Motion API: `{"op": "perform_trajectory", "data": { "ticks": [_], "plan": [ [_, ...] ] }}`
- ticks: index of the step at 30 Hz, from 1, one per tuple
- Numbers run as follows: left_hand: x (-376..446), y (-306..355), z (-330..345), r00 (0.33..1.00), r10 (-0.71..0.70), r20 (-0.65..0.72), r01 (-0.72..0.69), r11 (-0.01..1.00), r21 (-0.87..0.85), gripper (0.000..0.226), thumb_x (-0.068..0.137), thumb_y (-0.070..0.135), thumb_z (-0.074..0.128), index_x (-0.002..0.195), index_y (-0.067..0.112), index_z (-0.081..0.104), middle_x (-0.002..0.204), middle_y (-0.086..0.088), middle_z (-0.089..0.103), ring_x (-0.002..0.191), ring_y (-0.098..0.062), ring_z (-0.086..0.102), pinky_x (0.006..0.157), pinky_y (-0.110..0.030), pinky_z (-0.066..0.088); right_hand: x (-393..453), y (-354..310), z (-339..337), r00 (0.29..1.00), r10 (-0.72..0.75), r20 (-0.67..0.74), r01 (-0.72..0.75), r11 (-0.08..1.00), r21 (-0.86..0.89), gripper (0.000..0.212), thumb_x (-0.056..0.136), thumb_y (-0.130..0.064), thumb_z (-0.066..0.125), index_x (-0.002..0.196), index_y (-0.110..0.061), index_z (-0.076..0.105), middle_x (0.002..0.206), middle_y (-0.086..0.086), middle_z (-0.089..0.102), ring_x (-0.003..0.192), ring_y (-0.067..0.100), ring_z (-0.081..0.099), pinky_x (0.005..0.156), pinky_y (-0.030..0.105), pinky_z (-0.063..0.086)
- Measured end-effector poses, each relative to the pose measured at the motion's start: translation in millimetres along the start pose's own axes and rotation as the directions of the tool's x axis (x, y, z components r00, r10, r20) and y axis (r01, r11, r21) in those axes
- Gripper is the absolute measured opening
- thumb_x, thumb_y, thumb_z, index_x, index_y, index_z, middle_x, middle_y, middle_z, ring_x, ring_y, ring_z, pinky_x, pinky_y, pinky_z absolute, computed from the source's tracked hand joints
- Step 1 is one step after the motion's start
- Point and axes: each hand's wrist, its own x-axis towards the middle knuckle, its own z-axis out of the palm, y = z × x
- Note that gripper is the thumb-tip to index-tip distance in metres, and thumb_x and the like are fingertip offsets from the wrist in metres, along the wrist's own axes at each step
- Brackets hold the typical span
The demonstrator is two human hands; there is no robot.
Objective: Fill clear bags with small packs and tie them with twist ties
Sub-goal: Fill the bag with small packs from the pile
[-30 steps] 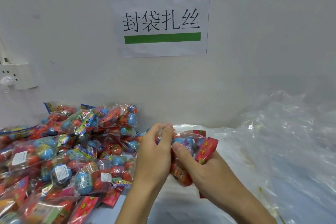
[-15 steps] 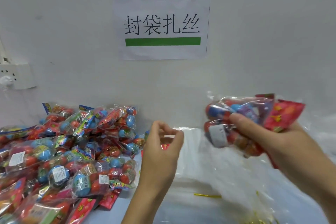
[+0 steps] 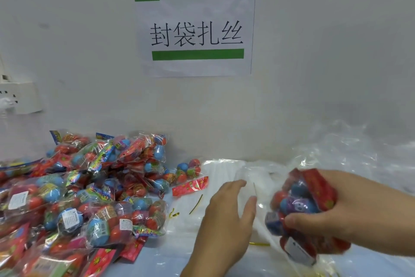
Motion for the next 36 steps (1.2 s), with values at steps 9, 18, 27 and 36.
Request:
{"op": "perform_trajectory", "data": {
  "ticks": [9, 18, 27, 36],
  "plan": [
    [-1, 6, -4, 0.988, 0.108, -0.114, -0.099, 0.992, 0.075, 0.033, 0.101, 0.018, 0.05, 0.124, 0.04, 0.059, 0.103, 0.041, 0.041, 0.104, 0.027, 0.035, 0.091, -0.008, 0.044, 19, 12, 18, 0.987, 0.042, -0.157, -0.042, 0.999, 0.004, 0.043, 0.049, -0.065, 0.072, 0.089, -0.056, 0.061, 0.081, -0.03, 0.069, 0.071, -0.002, 0.067, 0.057, 0.017, 0.053],
    [-3, 10, -6, 0.96, 0.253, -0.118, -0.243, 0.966, 0.093, 0.079, 0.091, -0.004, 0.049, 0.137, 0.056, 0.029, 0.124, 0.025, 0.031, 0.095, -0.002, 0.053, 0.074, -0.026, 0.052, 42, 9, 59, 0.917, 0.014, -0.399, -0.027, 0.999, -0.027, 0.035, 0.066, -0.059, 0.069, 0.091, -0.036, 0.061, 0.081, -0.013, 0.069, 0.078, 0.011, 0.067, 0.073, 0.037, 0.057],
    [-2, 5, -6, 0.937, 0.305, -0.172, -0.305, 0.952, 0.025, 0.064, 0.092, 0.007, 0.053, 0.126, 0.055, 0.029, 0.098, 0.035, 0.047, 0.088, 0.003, 0.053, 0.073, -0.022, 0.052, 64, 14, 96, 0.674, 0.168, -0.719, 0.115, 0.938, 0.326, 0.026, 0.075, -0.056, 0.074, 0.089, -0.038, 0.061, 0.078, -0.034, 0.065, 0.066, -0.003, 0.063, 0.059, 0.023, 0.048],
    [3, 3, -11, 0.892, 0.166, -0.421, -0.217, 0.973, -0.076, 0.045, 0.08, 0.063, 0.049, 0.123, 0.058, 0.037, 0.121, 0.028, 0.042, 0.121, 0.003, 0.041, 0.087, 0.002, 0.032, 80, 17, 123, 0.756, 0.267, -0.597, 0.335, 0.626, 0.704, 0.028, 0.072, -0.036, 0.084, 0.097, -0.033, 0.072, 0.087, -0.011, 0.077, 0.08, 0.011, 0.075, 0.07, 0.035, 0.063]
  ]
}}
